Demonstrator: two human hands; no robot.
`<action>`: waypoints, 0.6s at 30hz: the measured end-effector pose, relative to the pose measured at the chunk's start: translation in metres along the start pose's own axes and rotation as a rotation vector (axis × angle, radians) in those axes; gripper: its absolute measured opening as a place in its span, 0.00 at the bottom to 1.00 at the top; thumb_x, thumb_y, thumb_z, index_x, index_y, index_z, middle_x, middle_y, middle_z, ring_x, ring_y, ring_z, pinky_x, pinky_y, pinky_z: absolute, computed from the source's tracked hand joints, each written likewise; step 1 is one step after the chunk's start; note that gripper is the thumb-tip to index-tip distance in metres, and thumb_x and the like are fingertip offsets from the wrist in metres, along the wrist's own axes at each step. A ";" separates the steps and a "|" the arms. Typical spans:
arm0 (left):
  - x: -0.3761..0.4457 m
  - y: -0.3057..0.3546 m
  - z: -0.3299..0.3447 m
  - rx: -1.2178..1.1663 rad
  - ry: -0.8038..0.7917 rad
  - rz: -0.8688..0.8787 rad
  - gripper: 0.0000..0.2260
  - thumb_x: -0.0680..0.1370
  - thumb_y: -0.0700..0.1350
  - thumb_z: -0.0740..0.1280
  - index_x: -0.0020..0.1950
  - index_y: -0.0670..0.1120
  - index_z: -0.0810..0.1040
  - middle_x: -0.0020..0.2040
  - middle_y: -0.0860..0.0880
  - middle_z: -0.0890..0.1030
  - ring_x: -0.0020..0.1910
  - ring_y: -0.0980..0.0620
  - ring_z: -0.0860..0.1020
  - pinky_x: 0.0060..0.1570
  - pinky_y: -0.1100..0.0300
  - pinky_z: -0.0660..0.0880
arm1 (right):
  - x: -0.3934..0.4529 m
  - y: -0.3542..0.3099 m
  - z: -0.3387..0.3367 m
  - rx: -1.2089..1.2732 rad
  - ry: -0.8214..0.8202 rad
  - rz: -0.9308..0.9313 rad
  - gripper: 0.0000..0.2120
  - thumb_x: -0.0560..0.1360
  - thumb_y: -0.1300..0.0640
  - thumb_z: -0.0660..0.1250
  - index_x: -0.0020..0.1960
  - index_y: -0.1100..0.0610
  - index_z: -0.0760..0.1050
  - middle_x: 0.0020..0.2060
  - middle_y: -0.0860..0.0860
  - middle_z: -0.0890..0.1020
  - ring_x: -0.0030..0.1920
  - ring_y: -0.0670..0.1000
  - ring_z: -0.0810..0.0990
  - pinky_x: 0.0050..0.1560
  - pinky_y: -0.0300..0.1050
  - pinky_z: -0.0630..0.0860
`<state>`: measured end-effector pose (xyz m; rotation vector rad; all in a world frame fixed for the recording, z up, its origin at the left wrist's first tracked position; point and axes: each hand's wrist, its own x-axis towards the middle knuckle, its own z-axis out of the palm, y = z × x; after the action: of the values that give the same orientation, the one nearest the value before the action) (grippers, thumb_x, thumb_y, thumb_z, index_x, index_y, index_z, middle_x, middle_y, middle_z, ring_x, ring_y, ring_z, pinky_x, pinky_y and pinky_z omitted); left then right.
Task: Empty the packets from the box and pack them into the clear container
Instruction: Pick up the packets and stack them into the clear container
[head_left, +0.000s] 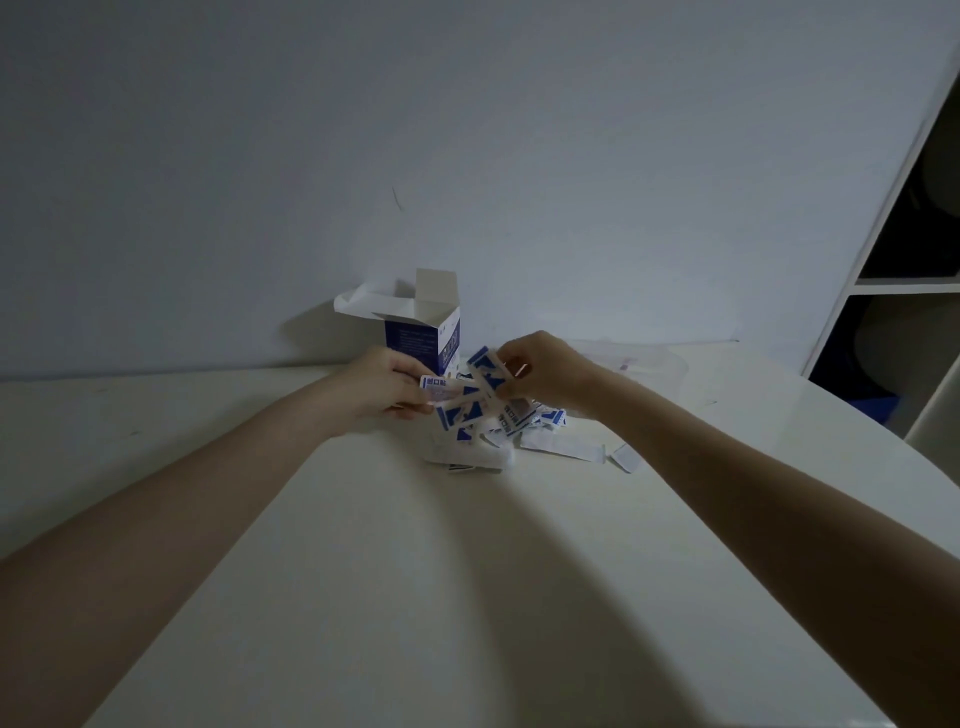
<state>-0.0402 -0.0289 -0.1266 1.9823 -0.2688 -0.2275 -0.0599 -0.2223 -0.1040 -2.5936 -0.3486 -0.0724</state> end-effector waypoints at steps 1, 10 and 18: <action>0.000 0.001 0.001 -0.030 0.026 -0.005 0.10 0.75 0.30 0.65 0.40 0.44 0.77 0.38 0.46 0.79 0.31 0.58 0.79 0.33 0.72 0.78 | -0.002 0.001 -0.001 -0.007 -0.005 0.007 0.16 0.73 0.64 0.68 0.61 0.60 0.76 0.56 0.56 0.81 0.55 0.56 0.79 0.54 0.45 0.76; -0.001 0.005 0.009 -0.572 0.253 -0.055 0.04 0.77 0.33 0.64 0.42 0.39 0.74 0.35 0.44 0.81 0.28 0.57 0.81 0.32 0.68 0.79 | -0.011 -0.003 -0.015 1.234 0.171 0.301 0.11 0.75 0.73 0.60 0.57 0.74 0.70 0.42 0.59 0.78 0.43 0.55 0.80 0.53 0.47 0.75; -0.004 0.025 0.036 -0.142 -0.007 -0.022 0.08 0.73 0.35 0.69 0.50 0.44 0.79 0.44 0.44 0.82 0.41 0.51 0.81 0.34 0.65 0.79 | -0.013 -0.016 0.006 0.940 -0.008 0.294 0.03 0.76 0.68 0.62 0.45 0.63 0.73 0.43 0.55 0.77 0.46 0.53 0.77 0.49 0.45 0.76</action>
<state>-0.0563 -0.0694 -0.1183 1.8448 -0.2295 -0.2607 -0.0768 -0.2087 -0.1032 -1.6831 0.0197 0.1690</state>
